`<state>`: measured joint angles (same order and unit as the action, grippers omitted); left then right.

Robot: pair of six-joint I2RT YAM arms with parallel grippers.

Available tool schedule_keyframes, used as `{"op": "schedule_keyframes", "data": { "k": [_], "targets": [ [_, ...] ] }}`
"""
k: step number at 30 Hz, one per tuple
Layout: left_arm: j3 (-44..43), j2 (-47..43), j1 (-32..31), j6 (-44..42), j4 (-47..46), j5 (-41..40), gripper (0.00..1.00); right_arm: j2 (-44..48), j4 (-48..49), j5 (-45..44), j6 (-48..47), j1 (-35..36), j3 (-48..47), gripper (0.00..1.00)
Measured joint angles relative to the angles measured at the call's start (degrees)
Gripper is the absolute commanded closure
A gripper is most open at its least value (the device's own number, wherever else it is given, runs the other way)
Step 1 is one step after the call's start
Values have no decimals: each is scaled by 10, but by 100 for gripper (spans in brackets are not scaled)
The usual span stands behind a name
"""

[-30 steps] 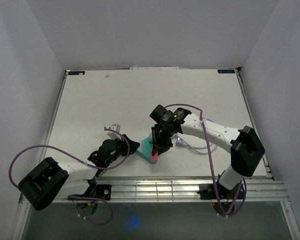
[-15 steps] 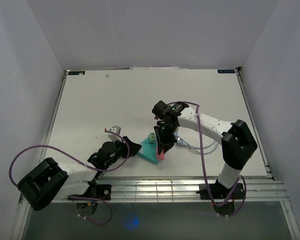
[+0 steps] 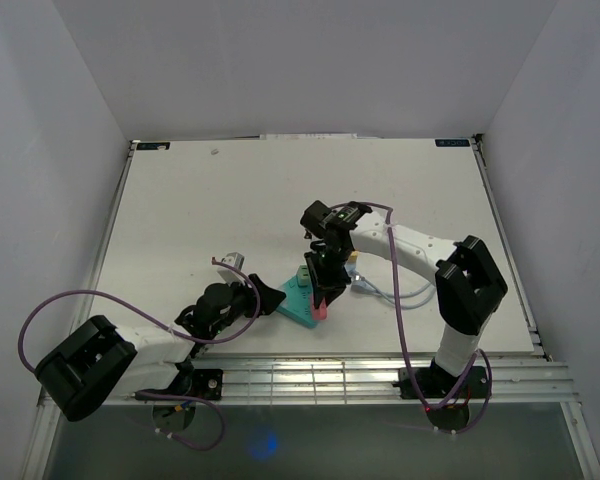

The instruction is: Insert the plug

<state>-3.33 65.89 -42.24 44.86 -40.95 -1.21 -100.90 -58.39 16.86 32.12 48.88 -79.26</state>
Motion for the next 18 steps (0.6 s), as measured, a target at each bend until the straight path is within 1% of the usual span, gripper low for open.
{"op": "schedule_keyframes", "data": {
  "k": [10, 14, 18],
  "targets": [
    [0, 0, 0, -6, 0, 3, 34, -28, -1, 3, 1, 11, -27, 92],
    [0, 1, 0, -9, 2, 2, 39, -37, -5, 4, 3, 11, -33, 92],
    [0, 3, 0, -12, 2, 2, 40, -37, -8, 6, 6, 12, -33, 92]
  ]
}}
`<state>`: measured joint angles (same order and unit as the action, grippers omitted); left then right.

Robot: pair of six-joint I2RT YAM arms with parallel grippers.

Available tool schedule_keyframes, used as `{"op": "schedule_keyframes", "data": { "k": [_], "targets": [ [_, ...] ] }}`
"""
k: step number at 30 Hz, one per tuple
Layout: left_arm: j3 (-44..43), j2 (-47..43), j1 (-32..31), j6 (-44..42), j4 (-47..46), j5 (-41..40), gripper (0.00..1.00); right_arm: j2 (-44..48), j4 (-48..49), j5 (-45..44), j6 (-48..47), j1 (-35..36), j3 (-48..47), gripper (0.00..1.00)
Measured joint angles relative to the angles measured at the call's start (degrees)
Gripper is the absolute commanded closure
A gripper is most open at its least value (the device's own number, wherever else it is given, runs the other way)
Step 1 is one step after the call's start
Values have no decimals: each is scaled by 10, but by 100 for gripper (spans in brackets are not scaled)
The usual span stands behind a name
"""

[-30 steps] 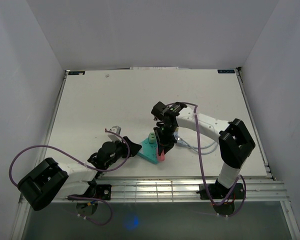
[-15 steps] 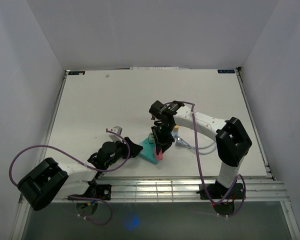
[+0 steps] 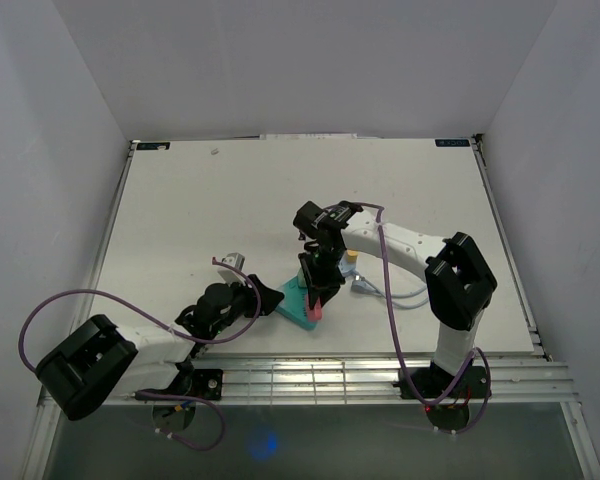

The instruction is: Insert the plug

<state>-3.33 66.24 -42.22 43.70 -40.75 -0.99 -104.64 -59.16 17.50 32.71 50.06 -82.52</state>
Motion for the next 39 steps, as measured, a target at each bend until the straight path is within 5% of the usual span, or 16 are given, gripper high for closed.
{"op": "schedule_keyframes", "data": {
  "k": [23, 39],
  "targets": [
    [0, 10, 0, -2, -18, 0, 47, 9, -23, -10, 14, 2, -37, 92],
    [0, 10, 0, -4, -25, -1, 48, 25, -16, -6, 20, 7, 29, 92]
  ]
}}
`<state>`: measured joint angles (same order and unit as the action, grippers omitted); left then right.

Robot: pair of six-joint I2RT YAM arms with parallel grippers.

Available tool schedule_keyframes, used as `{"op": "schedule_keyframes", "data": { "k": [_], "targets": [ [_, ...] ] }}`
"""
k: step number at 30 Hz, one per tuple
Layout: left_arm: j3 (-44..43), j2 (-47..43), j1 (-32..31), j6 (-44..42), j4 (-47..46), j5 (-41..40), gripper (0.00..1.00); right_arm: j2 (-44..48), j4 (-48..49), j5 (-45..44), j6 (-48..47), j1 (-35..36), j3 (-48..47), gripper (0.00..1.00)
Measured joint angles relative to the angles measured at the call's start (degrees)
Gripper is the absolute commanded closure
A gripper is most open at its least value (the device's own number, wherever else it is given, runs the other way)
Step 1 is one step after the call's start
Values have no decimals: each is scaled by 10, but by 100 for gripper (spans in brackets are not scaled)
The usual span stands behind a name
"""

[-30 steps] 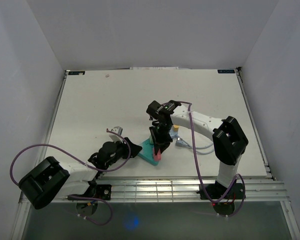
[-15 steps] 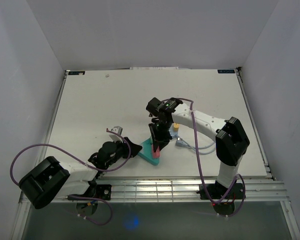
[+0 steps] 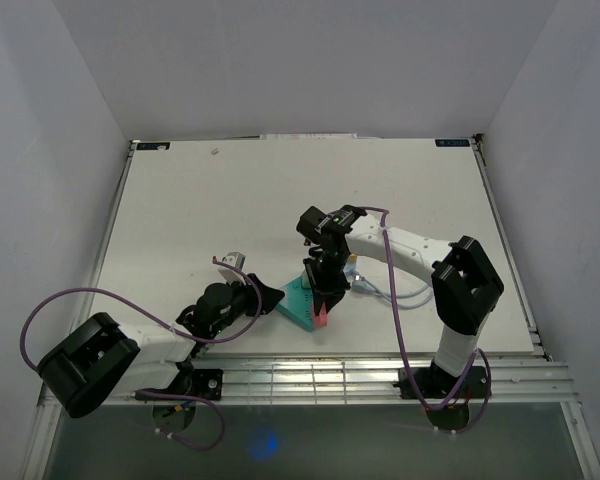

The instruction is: Insert the plug

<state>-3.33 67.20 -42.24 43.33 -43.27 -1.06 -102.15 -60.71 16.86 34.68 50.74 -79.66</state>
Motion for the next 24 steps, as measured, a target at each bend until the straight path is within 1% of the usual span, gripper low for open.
{"op": "schedule_keyframes", "data": {
  "k": [18, 24],
  "targets": [
    [0, -7, 0, 0, -1, -4, 52, 0, 2, 1, 1, 0, -2, 92],
    [0, -4, 0, -1, -8, -10, 52, -10, 2, 3, 5, 0, -18, 92]
  ]
}}
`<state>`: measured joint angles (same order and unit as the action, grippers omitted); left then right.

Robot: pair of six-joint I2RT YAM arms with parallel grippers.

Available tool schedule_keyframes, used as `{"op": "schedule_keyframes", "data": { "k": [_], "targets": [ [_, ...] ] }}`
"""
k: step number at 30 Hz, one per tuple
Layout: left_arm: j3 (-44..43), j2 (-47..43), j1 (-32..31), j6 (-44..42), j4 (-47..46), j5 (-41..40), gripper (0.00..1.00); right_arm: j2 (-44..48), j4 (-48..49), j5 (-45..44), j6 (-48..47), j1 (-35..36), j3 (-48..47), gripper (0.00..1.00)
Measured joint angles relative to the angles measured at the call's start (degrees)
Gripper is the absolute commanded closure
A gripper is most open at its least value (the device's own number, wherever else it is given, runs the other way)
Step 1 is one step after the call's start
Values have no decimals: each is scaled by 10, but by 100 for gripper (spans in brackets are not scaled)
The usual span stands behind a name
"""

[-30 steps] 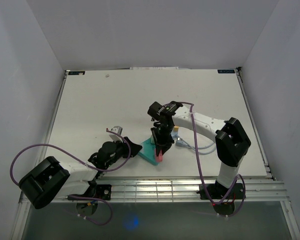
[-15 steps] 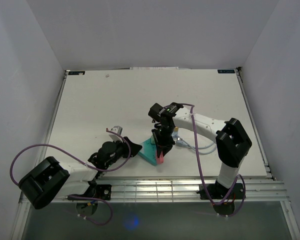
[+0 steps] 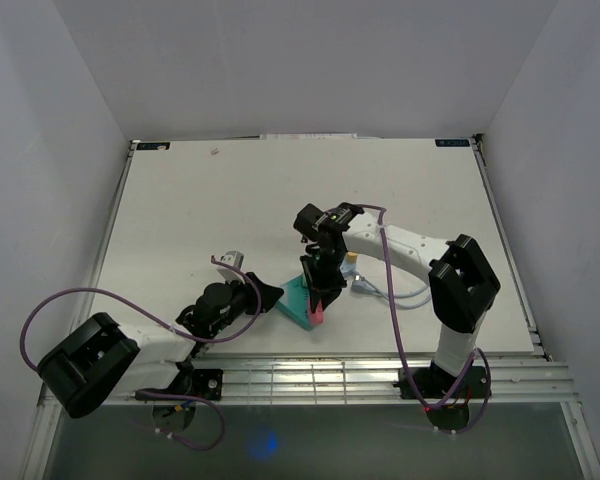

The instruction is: Insert the plug

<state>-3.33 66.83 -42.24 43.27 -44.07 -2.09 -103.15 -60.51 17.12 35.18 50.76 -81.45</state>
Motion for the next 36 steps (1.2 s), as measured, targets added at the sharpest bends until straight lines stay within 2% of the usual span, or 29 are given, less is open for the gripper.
{"op": "schedule_keyframes", "data": {
  "k": [11, 36],
  "targets": [
    [0, 51, 0, 1, -60, -3, 53, -8, 0, 1, 2, -1, -10, 92],
    [0, 64, 0, -1, -83, -6, 55, -8, 6, 20, -11, -35, 9, 92]
  ]
}}
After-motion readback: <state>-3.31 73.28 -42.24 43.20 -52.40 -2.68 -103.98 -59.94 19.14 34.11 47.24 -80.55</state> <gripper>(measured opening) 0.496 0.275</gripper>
